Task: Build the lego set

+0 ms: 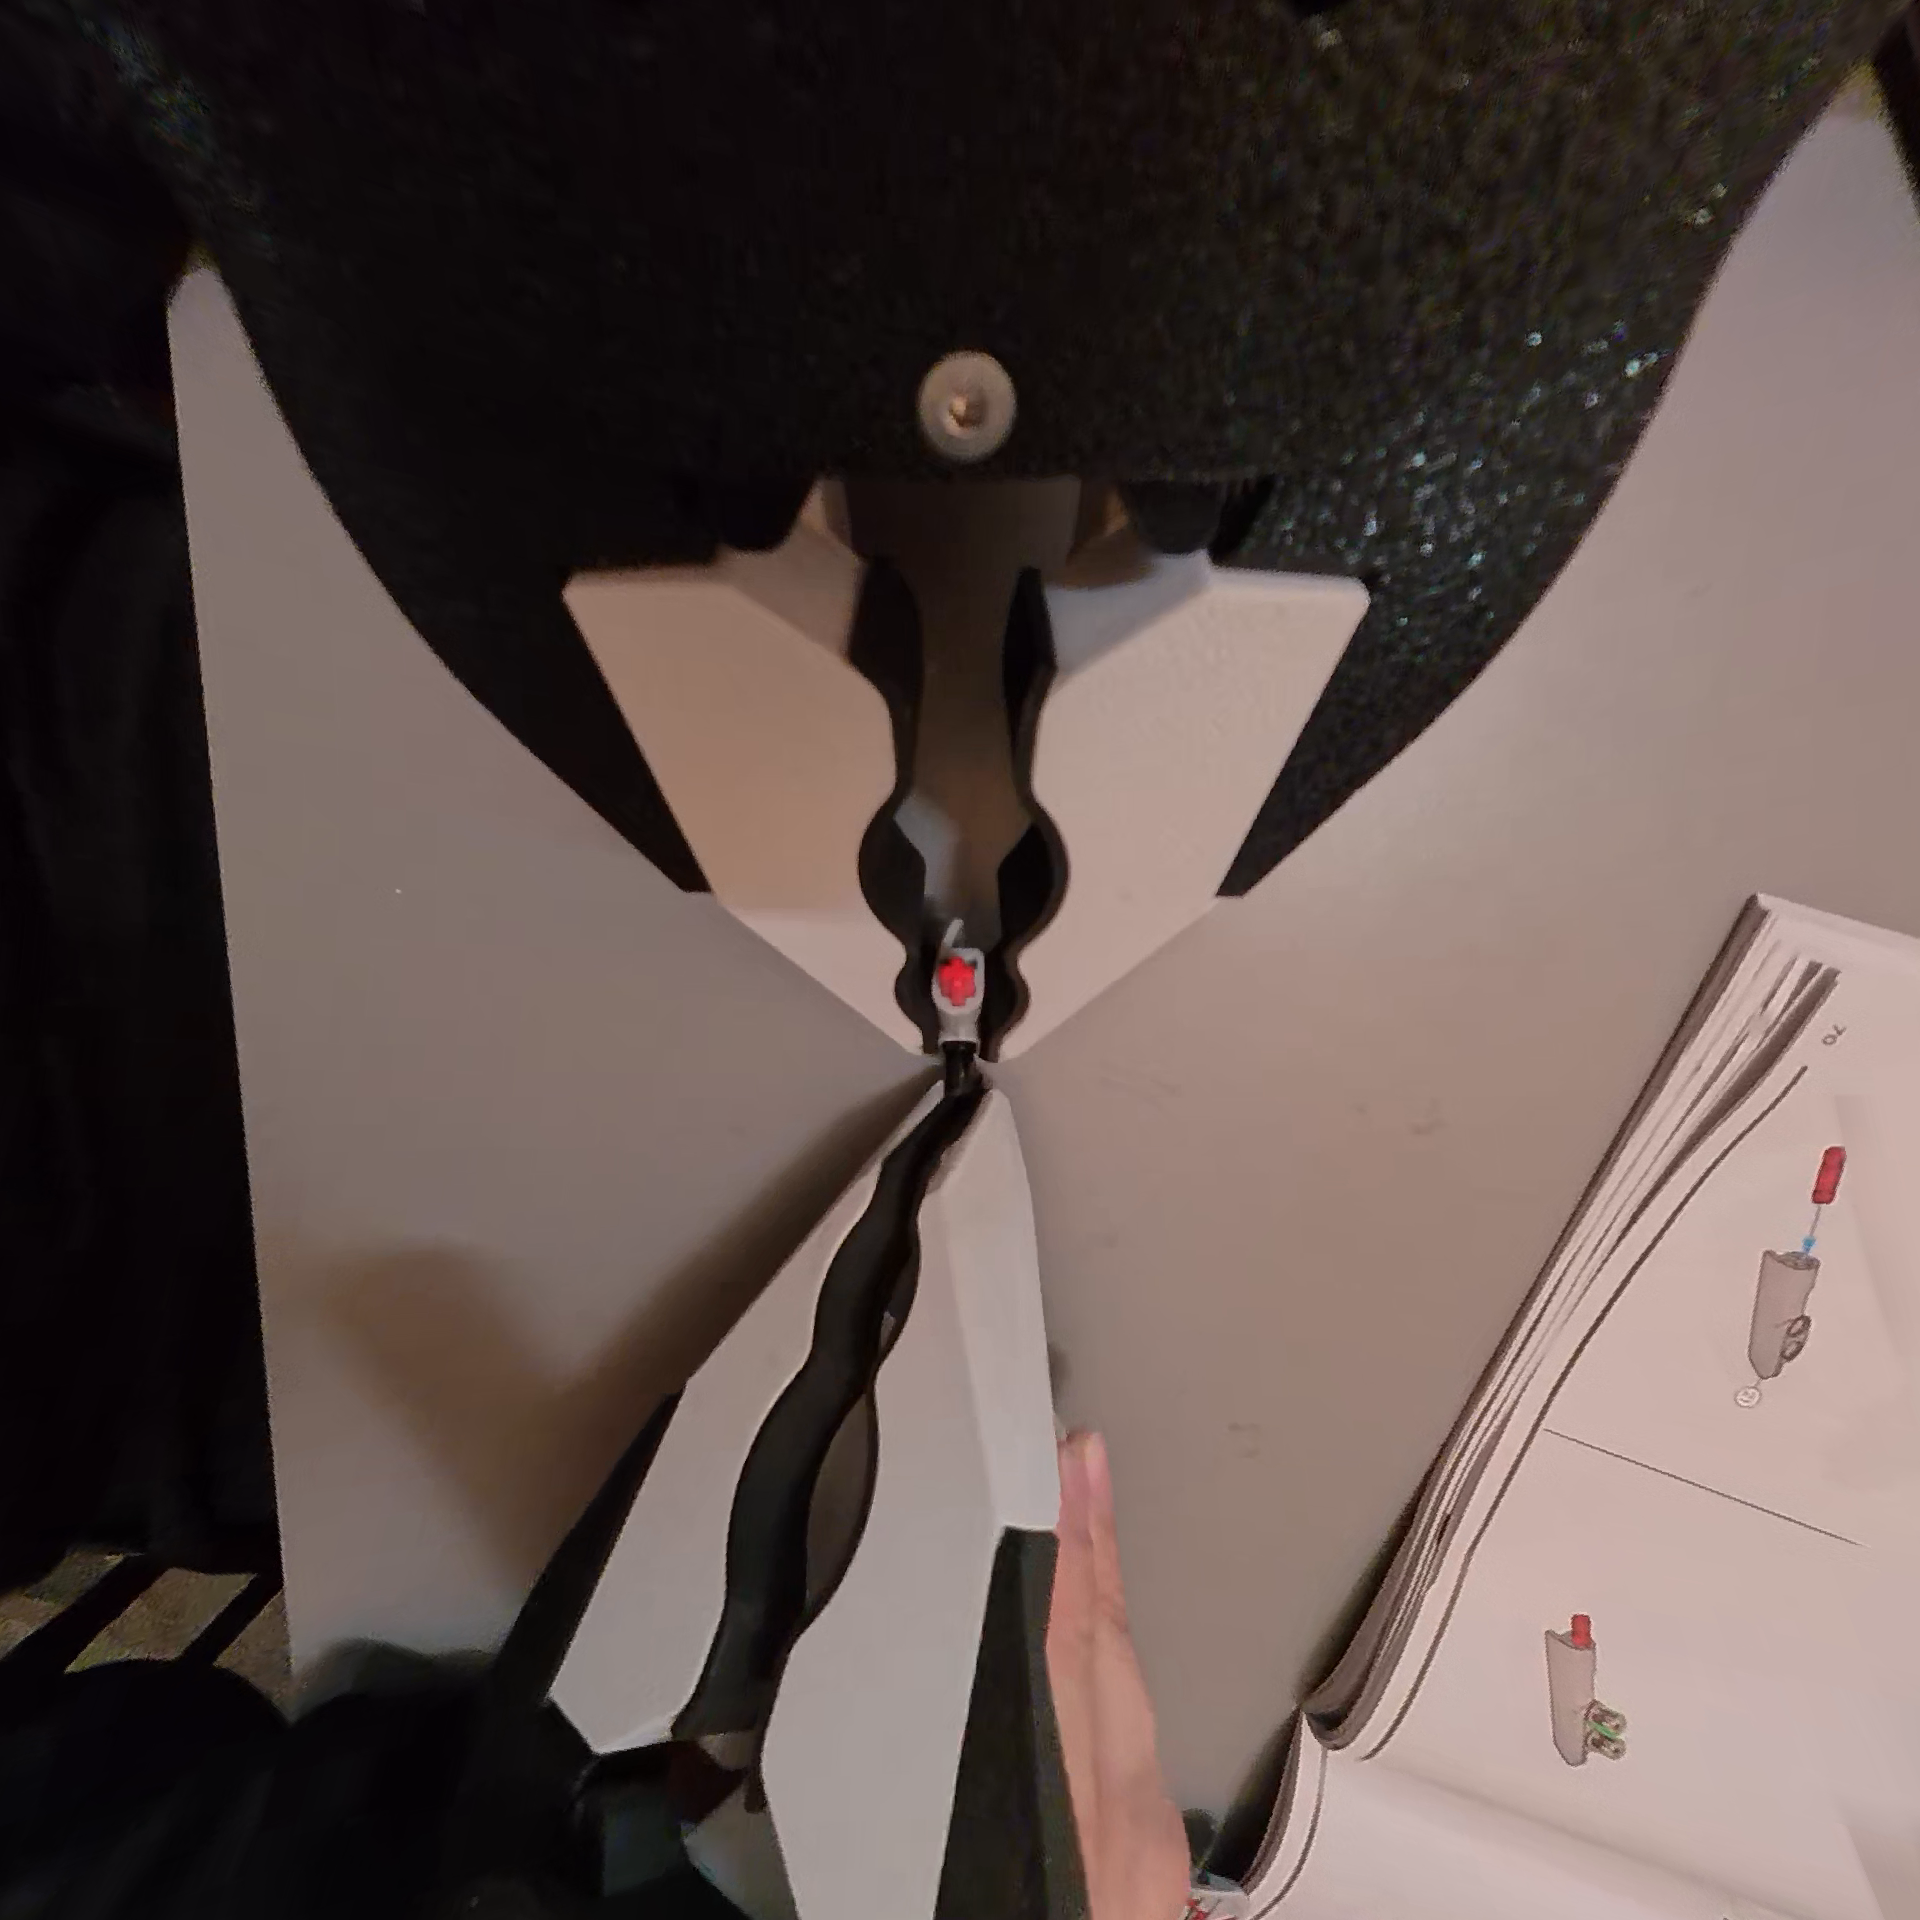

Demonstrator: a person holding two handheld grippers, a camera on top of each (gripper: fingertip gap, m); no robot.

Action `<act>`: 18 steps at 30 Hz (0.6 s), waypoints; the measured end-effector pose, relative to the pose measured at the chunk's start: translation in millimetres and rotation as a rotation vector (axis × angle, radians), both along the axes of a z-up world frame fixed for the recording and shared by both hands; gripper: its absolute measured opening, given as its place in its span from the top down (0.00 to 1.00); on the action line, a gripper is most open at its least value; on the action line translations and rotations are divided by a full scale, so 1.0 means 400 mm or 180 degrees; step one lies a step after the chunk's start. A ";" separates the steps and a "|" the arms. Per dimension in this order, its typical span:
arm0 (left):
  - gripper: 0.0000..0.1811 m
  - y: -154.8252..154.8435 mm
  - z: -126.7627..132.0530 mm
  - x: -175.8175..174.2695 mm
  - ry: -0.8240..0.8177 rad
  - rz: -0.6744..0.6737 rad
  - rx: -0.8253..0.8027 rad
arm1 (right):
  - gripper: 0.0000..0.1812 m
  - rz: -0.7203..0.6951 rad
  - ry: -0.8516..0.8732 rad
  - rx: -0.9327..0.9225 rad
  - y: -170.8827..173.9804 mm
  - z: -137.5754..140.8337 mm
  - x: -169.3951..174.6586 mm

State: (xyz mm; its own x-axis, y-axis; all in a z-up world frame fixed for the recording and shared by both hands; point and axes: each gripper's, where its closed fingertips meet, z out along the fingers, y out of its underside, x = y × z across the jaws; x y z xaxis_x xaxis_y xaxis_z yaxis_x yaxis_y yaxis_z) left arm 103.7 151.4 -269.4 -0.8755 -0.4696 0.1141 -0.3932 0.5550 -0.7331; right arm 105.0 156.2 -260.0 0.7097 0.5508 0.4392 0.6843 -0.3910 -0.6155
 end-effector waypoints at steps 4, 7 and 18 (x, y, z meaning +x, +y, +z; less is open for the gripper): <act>0.98 0.000 0.000 0.000 0.0037 0.0006 -0.0023 | 0.98 0.0105 -0.0268 -0.0151 0.000 -0.001 0.002; 0.98 0.005 0.000 -0.001 0.0043 0.0029 -0.0025 | 0.98 0.0139 -0.0482 -0.0166 0.008 -0.002 0.001; 0.97 0.009 0.001 0.000 0.0182 0.0069 -0.0106 | 0.98 0.0129 -0.0746 -0.0279 0.008 -0.002 0.003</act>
State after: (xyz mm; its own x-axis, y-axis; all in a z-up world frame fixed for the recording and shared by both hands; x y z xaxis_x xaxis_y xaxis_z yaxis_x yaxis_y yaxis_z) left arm 103.6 154.9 -269.2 -0.8568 -0.4834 0.1795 -0.4465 0.5215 -0.7271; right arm 106.3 159.4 -260.8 0.5707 0.6200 0.5385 0.8206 -0.4051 -0.4032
